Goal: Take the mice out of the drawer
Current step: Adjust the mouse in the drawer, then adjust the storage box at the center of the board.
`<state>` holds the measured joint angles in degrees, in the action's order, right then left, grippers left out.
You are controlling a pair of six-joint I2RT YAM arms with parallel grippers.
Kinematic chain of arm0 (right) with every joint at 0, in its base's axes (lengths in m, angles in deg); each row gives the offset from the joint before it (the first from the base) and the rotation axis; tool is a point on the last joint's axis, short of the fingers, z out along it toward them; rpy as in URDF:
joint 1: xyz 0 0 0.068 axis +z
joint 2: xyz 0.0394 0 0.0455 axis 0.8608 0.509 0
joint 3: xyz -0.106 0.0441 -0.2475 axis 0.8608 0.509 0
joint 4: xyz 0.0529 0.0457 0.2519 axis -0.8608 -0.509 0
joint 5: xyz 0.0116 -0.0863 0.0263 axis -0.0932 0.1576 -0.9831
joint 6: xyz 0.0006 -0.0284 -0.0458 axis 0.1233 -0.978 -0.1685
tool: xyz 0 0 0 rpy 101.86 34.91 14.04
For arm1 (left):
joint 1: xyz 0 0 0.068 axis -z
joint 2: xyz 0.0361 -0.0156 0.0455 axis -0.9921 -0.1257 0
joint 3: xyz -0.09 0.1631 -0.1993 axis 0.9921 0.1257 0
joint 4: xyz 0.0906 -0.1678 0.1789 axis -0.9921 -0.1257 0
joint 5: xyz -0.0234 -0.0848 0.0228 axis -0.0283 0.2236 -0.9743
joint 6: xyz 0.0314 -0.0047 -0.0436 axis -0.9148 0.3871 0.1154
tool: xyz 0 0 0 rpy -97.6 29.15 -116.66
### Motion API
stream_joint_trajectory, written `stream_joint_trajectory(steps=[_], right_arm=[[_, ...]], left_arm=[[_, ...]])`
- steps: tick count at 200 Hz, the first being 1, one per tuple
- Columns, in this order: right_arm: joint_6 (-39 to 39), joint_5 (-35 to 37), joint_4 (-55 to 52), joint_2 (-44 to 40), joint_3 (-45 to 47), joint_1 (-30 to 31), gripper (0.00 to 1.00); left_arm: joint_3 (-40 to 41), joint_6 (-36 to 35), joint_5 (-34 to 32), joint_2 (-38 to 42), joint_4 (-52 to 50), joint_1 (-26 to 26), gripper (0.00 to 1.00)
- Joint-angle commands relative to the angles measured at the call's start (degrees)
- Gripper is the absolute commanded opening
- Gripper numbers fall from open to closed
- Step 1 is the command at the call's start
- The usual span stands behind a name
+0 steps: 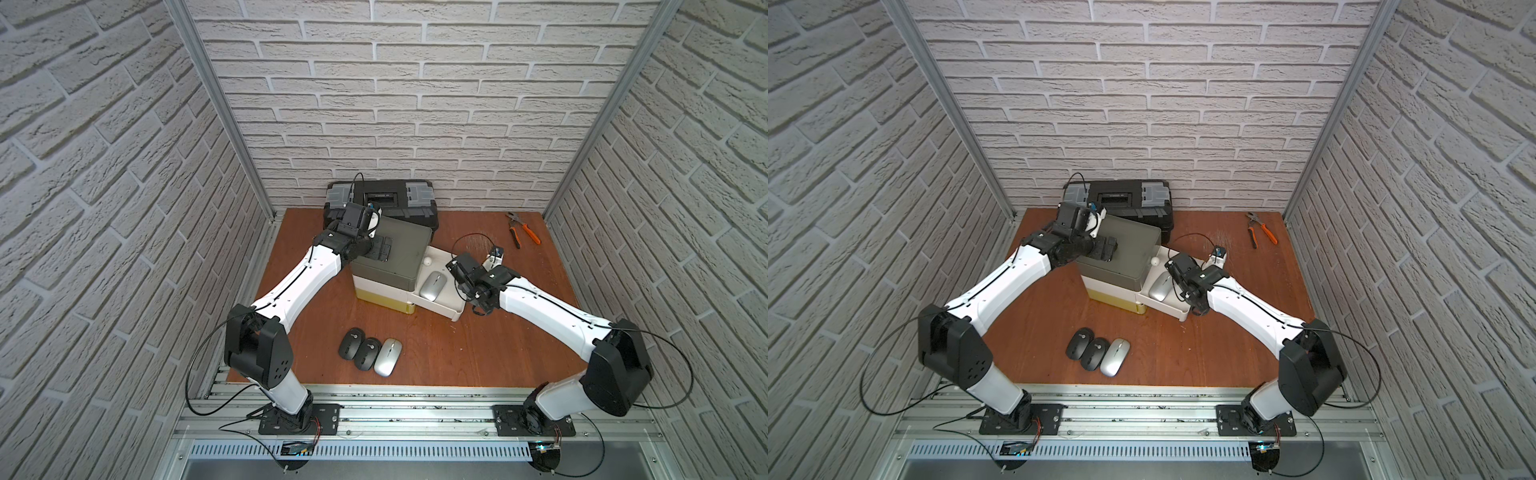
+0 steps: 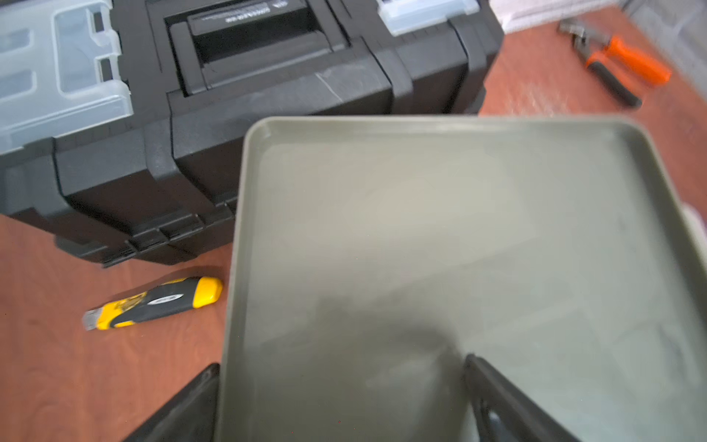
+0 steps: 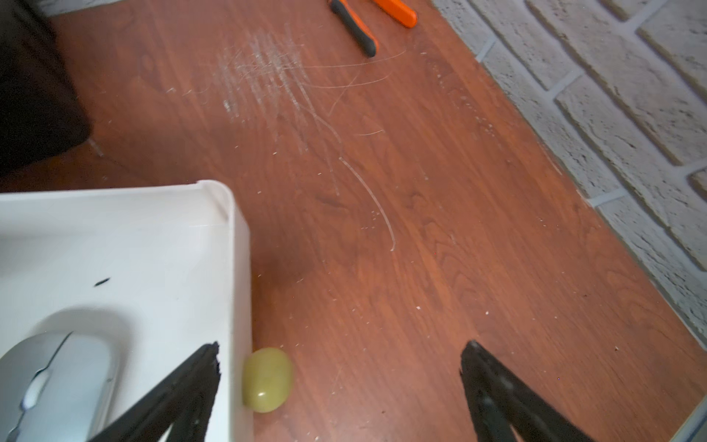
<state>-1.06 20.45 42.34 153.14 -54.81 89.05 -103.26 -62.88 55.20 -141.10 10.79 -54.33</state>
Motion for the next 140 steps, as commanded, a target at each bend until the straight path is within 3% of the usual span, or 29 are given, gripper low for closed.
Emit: stream_joint_trajectory(steps=[1,27,45,67,93,111,140], right_arm=[[-2.1,1.0,4.2,-3.0,2.7,-4.0,0.99],[-5.7,-2.2,10.2,-5.5,5.9,-9.5,0.99],[-9.0,-4.7,15.7,-7.6,7.7,-12.0,0.99],[-12.5,-8.2,21.9,-9.8,9.2,-13.3,0.99],[-14.9,-8.8,23.9,-11.1,9.2,-13.6,0.99],[-15.7,-7.8,24.0,-12.8,9.2,-14.1,0.99],[-16.5,-6.6,24.2,-13.8,9.6,-16.1,0.99]], left_arm=[[-4.1,-8.2,-3.2,3.1,-5.5,7.0,0.98],[-8.4,-11.5,-5.3,1.8,-7.9,15.2,0.98],[-11.7,-12.5,-10.1,-0.6,-8.6,20.3,0.98],[-17.1,-11.0,-15.4,-5.5,-13.5,20.8,0.98],[-18.0,-10.5,-19.6,-8.1,-15.3,20.1,0.98],[-18.0,-9.6,-17.7,-7.5,-14.0,19.9,0.98],[-21.4,-10.4,-9.1,-8.1,-11.6,22.4,0.98]])
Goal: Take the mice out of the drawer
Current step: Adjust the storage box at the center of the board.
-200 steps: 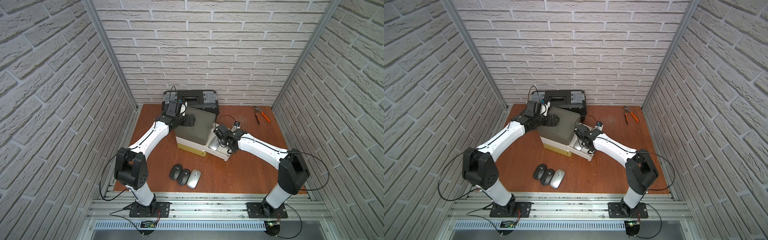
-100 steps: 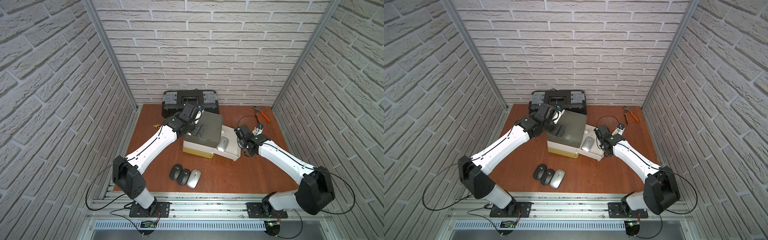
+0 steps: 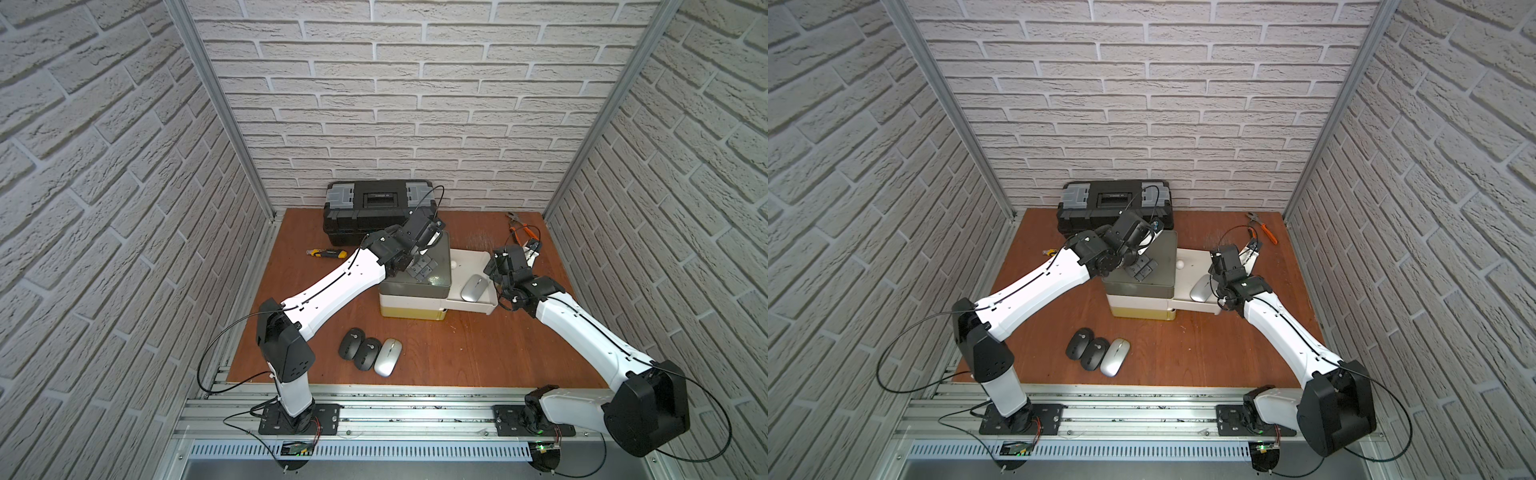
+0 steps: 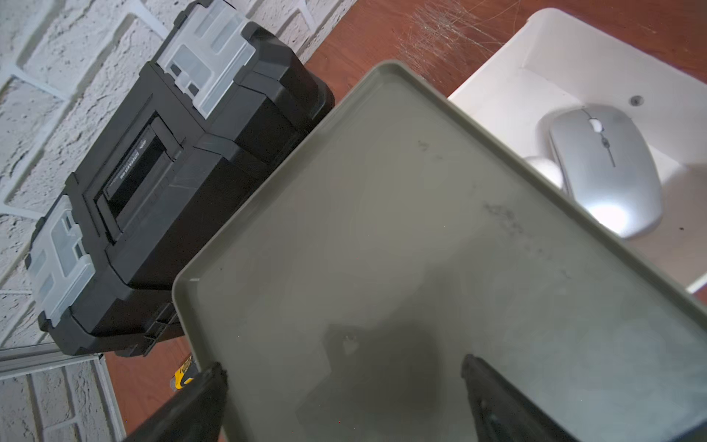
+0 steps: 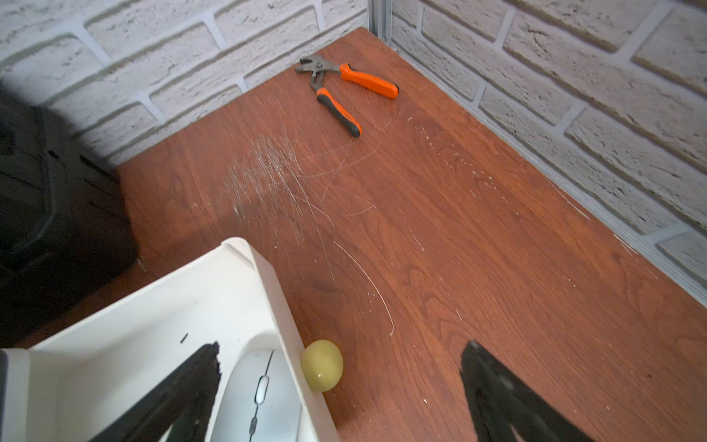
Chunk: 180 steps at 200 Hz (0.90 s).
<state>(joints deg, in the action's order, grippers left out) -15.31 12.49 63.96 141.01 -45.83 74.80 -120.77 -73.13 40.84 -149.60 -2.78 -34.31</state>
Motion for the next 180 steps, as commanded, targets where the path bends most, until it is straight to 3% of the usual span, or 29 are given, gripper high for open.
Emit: stream_joint_trajectory(steps=[1,37,91,129,180], right_arm=[[-2.2,1.3,2.5,-1.6,0.5,-2.1,0.99],[-0.9,-3.3,1.4,3.6,0.9,-9.0,0.99],[-1.2,-7.0,5.3,7.5,4.3,-17.2,0.99],[-2.9,-13.5,6.4,13.2,0.9,-21.5,0.99],[-3.3,-19.9,5.7,16.5,-0.7,-21.9,0.99]], left_arm=[[-4.1,-0.3,5.4,0.3,2.0,2.5,0.98],[-11.9,-1.6,14.3,-4.9,2.2,7.6,0.98],[-13.6,1.0,27.6,-12.0,5.8,9.2,0.98],[-9.5,5.1,28.7,-15.1,7.5,6.4,0.98],[3.5,9.1,26.7,-9.5,8.6,3.1,0.98]])
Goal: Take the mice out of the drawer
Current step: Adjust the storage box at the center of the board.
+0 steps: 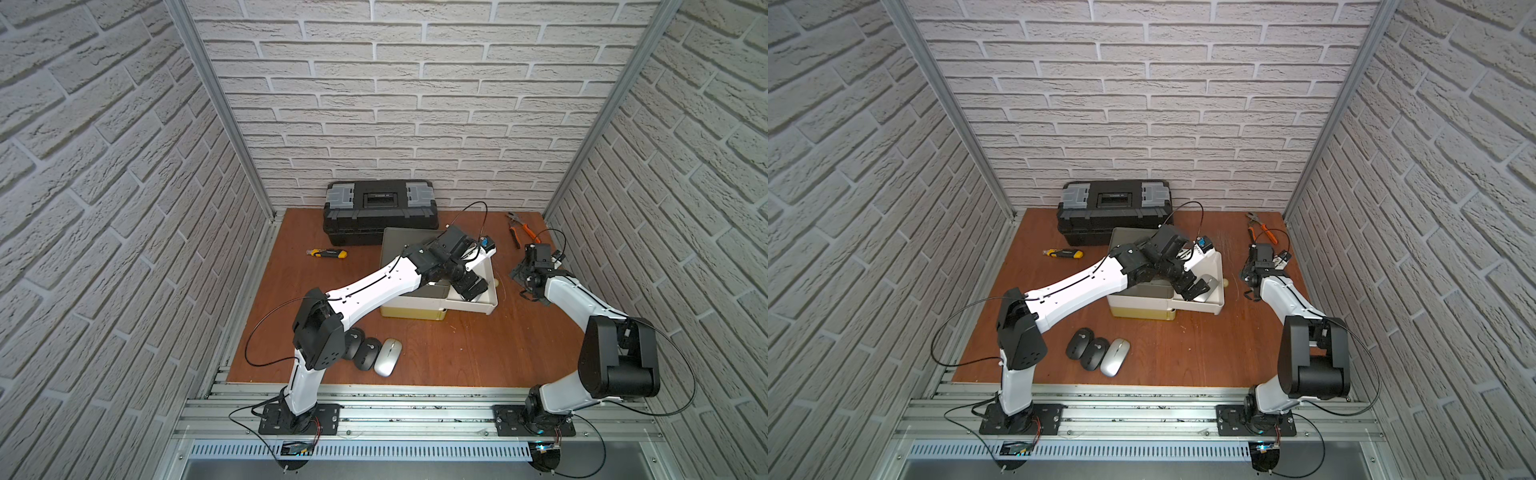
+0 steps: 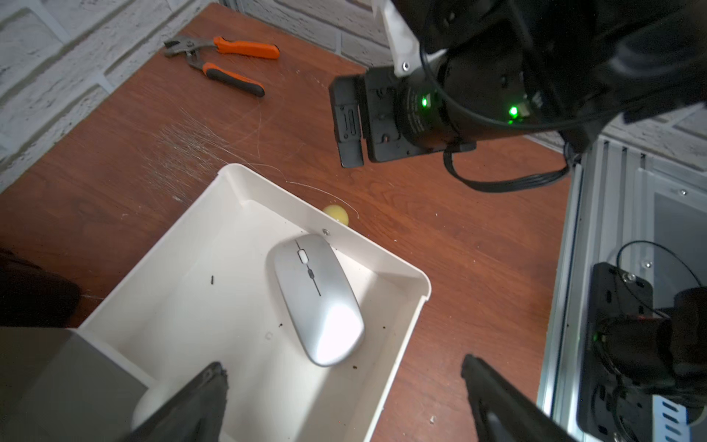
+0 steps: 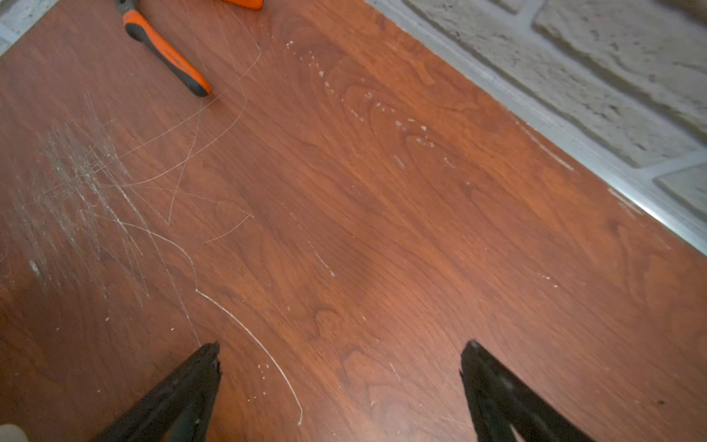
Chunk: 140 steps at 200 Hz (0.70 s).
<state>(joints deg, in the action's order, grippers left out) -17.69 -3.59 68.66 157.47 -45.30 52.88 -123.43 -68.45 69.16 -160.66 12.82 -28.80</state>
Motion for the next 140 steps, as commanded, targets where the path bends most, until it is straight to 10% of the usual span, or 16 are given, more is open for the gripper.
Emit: stream_joint_trajectory(steps=[1,140], right_arm=[[-0.9,-3.9,1.0,0.1,-1.3,0.0,0.99],[-0.9,-6.8,0.8,1.1,-0.3,3.7,1.00]], left_arm=[[6.3,4.5,-1.7,1.7,-7.1,-2.5,0.98],[27.8,5.1,-13.1,13.5,-14.2,-8.1,0.98]])
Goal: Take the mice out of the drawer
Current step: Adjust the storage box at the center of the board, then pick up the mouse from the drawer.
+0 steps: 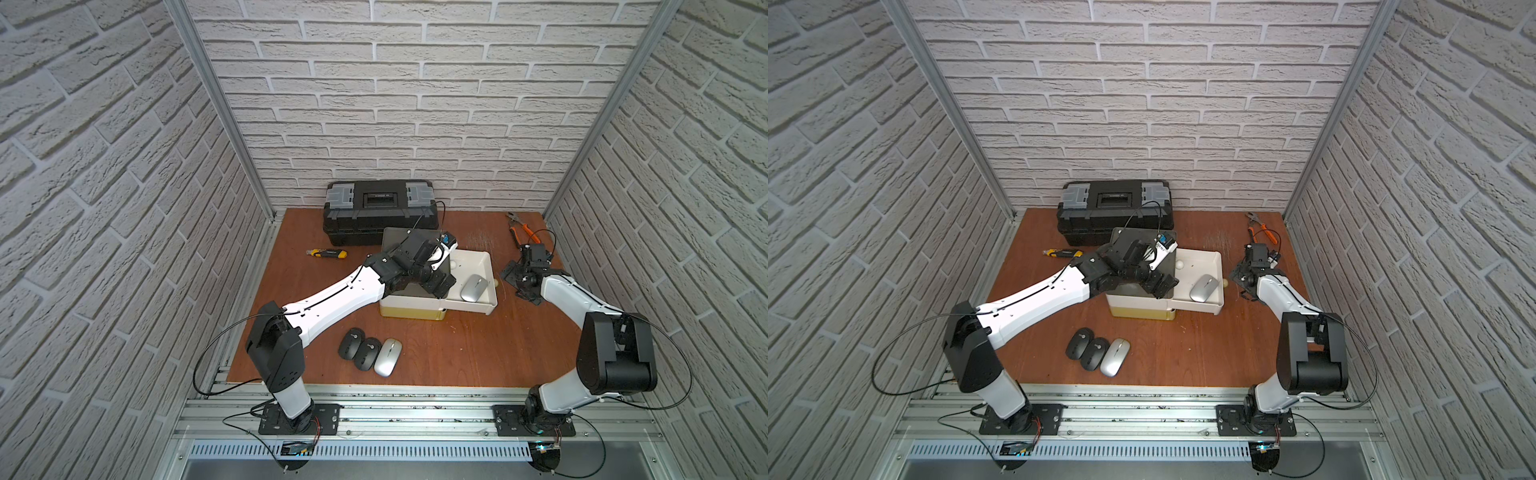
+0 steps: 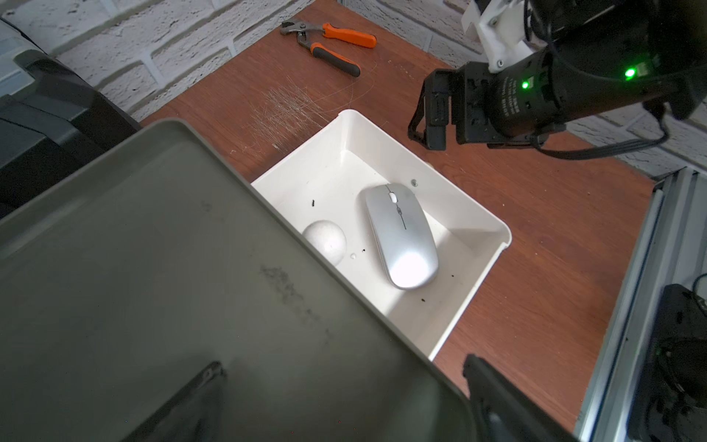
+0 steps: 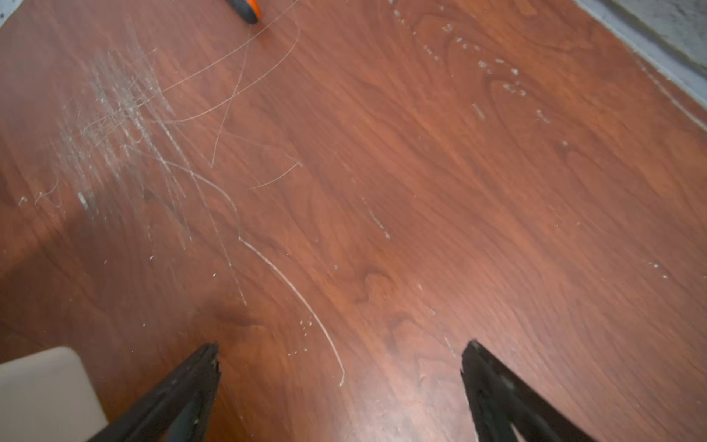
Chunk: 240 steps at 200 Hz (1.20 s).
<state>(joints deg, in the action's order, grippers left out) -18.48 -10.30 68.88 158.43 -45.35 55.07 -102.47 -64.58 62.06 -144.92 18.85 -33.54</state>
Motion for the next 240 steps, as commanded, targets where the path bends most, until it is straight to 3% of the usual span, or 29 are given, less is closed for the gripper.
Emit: stream_joint_trajectory(steps=[1,61,118,173,205,240], right_arm=[[-0.1,-0.1,0.6,0.2,-0.3,1.5,1.00],[0.6,0.4,-1.0,-2.3,0.8,5.7,1.00],[0.6,1.7,-2.1,-3.1,0.6,6.9,1.00],[0.3,1.7,-1.6,-0.7,-0.8,6.9,1.00],[0.2,1.5,-1.4,0.5,-1.0,6.9,1.00],[-0.1,1.0,-1.0,1.1,-1.3,6.9,1.00]], left_arm=[[7.0,1.2,-6.0,-2.1,-20.4,-3.3,0.98],[13.3,0.4,-9.7,5.4,-24.1,-9.6,0.98],[10.4,-1.6,-12.2,10.0,-30.5,-11.1,0.98],[-3.7,-5.3,-12.5,11.9,-33.9,-2.2,0.98],[-10.9,-8.5,-11.1,6.0,-34.3,2.8,0.98],[-14.3,-10.6,-5.8,-1.8,-29.2,3.5,0.96]])
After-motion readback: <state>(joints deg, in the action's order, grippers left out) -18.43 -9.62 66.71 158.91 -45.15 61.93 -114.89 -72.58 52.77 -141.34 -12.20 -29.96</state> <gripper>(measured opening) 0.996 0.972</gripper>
